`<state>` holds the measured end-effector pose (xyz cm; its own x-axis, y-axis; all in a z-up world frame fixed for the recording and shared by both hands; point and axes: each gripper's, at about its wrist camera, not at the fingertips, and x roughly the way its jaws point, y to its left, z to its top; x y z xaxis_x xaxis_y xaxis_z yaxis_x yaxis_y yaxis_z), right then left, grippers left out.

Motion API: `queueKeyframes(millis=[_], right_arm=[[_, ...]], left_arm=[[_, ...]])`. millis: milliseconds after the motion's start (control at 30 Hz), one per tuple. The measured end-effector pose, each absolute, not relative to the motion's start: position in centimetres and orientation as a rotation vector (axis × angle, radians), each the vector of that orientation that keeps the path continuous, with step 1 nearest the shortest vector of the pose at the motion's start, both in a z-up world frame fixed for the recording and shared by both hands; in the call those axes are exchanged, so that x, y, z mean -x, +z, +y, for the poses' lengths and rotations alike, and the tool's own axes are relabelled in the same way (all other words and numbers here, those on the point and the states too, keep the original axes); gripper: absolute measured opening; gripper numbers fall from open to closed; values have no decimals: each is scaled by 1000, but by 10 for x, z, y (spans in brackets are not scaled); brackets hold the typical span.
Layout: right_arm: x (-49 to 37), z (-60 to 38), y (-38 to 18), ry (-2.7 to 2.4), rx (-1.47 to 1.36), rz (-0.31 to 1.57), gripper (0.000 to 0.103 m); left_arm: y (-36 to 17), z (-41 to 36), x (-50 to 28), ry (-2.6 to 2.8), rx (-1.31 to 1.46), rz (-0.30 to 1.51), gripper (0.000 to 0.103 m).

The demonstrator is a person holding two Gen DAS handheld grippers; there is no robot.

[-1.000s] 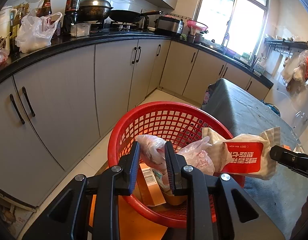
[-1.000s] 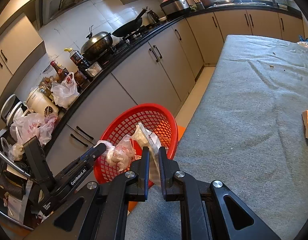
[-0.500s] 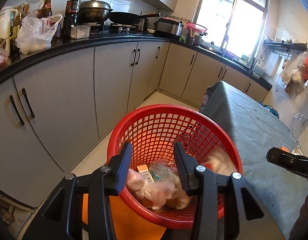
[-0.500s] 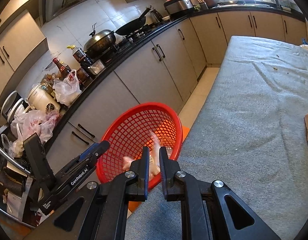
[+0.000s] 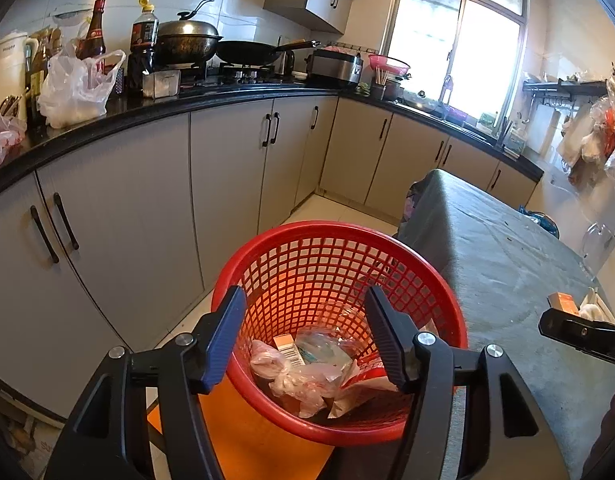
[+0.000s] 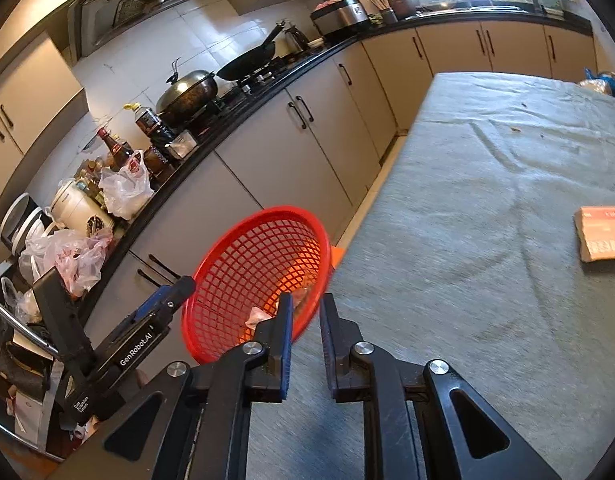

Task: Collect trash
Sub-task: 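Move both tools back to the table and grasp the white cloth with the right tool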

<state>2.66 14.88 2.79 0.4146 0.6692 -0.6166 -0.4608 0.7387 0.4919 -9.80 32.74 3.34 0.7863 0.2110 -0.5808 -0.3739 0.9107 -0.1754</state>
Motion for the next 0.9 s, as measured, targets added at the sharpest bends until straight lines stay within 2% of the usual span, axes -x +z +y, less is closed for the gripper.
queueKeyframes(millis=[233, 900], right_arm=[[-24, 128, 24, 699, -287, 889, 30], [-11, 83, 22, 663, -349, 879, 31]], left_arm=[[38, 315, 102, 323, 258, 583, 63], [52, 266, 111, 316, 133, 580, 64]])
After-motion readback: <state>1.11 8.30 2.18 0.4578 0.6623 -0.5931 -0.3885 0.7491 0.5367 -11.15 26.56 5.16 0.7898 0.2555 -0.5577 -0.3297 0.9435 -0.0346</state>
